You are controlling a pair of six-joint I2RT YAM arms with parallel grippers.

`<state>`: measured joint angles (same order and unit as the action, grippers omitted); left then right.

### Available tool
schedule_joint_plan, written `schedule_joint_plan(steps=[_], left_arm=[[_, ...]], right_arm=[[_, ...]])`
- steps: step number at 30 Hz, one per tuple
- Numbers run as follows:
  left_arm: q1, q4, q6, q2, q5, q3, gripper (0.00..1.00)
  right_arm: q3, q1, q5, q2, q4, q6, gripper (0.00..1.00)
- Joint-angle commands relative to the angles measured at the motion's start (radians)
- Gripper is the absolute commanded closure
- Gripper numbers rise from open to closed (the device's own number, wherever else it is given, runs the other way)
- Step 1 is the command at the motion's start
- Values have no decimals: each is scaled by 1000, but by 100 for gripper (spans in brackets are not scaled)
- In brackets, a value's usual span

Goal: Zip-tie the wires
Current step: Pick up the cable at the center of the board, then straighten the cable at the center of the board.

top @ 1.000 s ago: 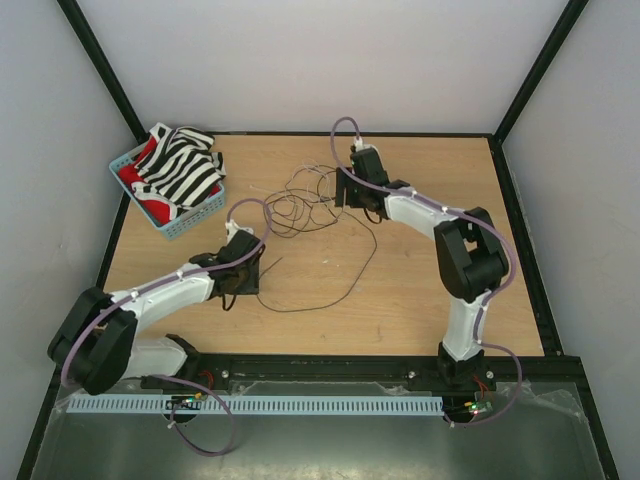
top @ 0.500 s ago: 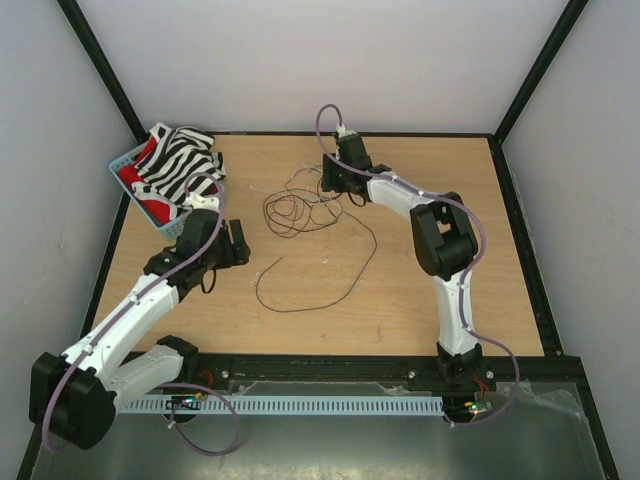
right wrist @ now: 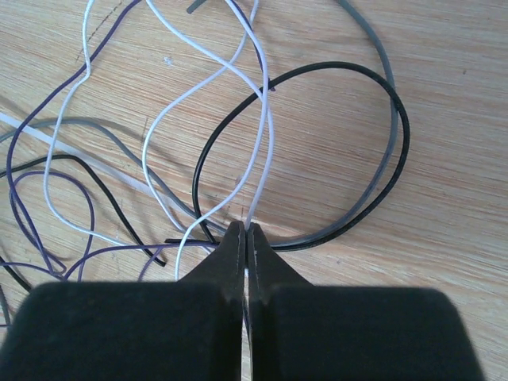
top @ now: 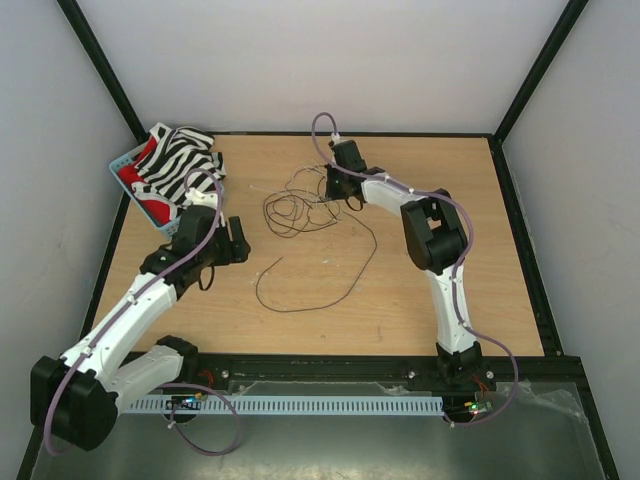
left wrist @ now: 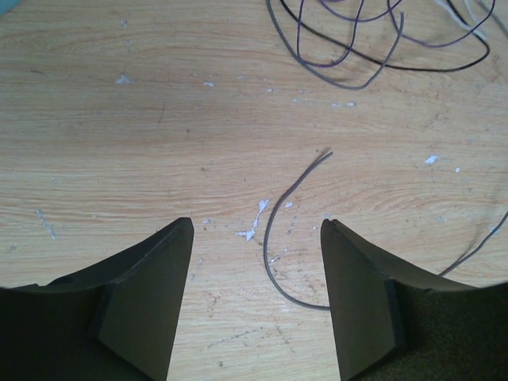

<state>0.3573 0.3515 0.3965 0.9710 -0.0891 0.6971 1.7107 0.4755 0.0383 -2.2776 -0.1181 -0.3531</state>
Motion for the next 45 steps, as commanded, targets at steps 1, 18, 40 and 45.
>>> schedule_joint_plan(steps=[1,18,40,45], left_arm=[[-40,-22,-25,8,63,59,32],[-318,-371,51,283,610,433,6],[-242,-681,65,513,762,548,5],[-162,-752,-50,491,738,480,2]], right_arm=[[59,6,-7,78,-35,25,99],[655,1,2,154,-71,23,100],[556,-26,69,471,54,26,100],[425,-27,115,581,31,8,100]])
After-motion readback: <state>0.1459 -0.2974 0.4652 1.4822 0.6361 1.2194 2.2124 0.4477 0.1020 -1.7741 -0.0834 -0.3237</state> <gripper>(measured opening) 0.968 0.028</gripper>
